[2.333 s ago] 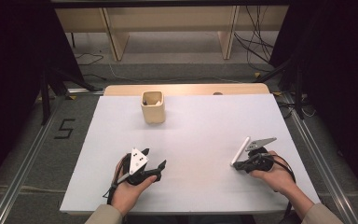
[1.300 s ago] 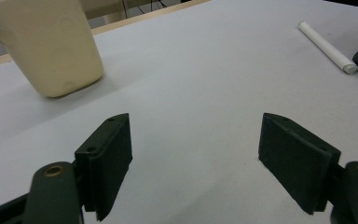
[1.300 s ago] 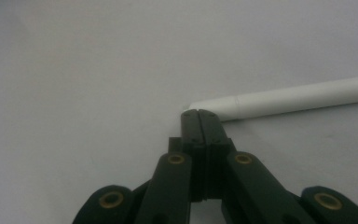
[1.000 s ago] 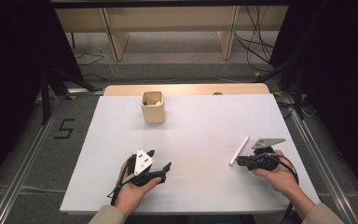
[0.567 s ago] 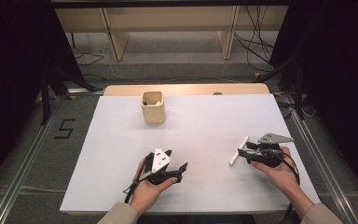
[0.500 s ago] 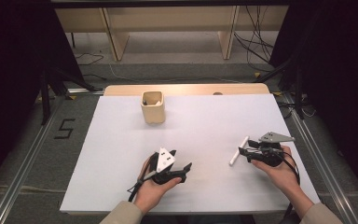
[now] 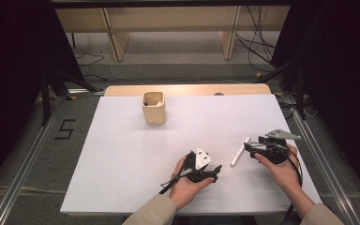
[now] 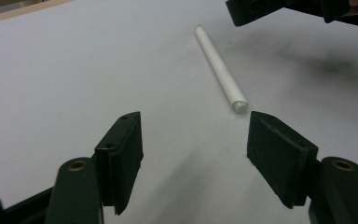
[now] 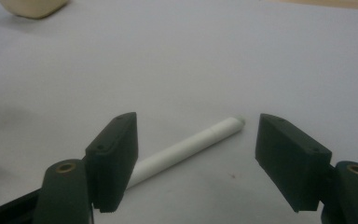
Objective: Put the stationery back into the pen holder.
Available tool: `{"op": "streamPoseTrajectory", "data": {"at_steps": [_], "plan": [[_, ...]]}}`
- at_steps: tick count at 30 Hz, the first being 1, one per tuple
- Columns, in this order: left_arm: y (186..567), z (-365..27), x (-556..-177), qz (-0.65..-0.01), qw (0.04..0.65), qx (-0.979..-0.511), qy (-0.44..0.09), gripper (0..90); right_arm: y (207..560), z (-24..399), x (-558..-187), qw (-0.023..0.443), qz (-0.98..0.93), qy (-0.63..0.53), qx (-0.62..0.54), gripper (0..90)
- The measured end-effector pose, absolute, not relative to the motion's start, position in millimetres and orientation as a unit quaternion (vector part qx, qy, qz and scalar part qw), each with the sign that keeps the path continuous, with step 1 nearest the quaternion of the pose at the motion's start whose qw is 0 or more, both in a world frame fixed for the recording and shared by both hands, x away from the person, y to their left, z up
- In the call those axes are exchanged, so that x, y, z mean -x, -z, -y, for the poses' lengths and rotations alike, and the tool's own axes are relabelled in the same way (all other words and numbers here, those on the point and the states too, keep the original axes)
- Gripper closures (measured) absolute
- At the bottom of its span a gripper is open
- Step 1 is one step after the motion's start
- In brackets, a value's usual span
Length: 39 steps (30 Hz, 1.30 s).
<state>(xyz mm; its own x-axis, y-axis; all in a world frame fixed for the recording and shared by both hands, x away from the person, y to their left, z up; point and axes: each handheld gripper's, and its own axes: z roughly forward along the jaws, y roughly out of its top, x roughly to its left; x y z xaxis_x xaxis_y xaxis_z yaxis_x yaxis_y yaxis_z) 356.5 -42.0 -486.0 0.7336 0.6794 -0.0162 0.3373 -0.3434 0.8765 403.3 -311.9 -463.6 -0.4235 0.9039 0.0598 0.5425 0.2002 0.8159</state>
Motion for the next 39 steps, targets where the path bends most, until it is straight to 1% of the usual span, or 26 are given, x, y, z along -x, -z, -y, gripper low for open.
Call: {"op": "streamPoseTrajectory", "data": {"at_steps": [5,11,16,20,22,26,29,39], "plan": [[487,67,-362,-0.313,0.470,-0.805,-0.181,38.3,463,313,-404,0.229,-0.735,-0.403,-0.494,28.9],[489,91,-366,-0.327,0.463,-0.802,-0.187,41.2,463,313,-404,0.236,-0.732,-0.405,-0.493,28.9],[492,104,-370,-0.341,0.453,-0.802,-0.187,45.0,462,314,-403,0.239,-0.730,-0.408,-0.494,29.0],[495,109,-371,-0.336,0.441,-0.810,-0.191,47.0,462,314,-403,0.239,-0.730,-0.408,-0.493,29.0],[496,111,-372,-0.338,0.437,-0.813,-0.184,47.9,462,314,-403,0.239,-0.730,-0.408,-0.493,29.0],[496,112,-373,-0.338,0.431,-0.815,-0.187,51.5,461,314,-403,0.242,-0.727,-0.409,-0.495,29.1],[496,114,-372,-0.344,0.428,-0.817,-0.179,54.2,461,315,-403,0.242,-0.726,-0.409,-0.497,29.1],[493,126,-370,-0.347,0.401,-0.827,-0.186,61.5,461,315,-403,0.242,-0.725,-0.411,-0.498,29.3]]}}
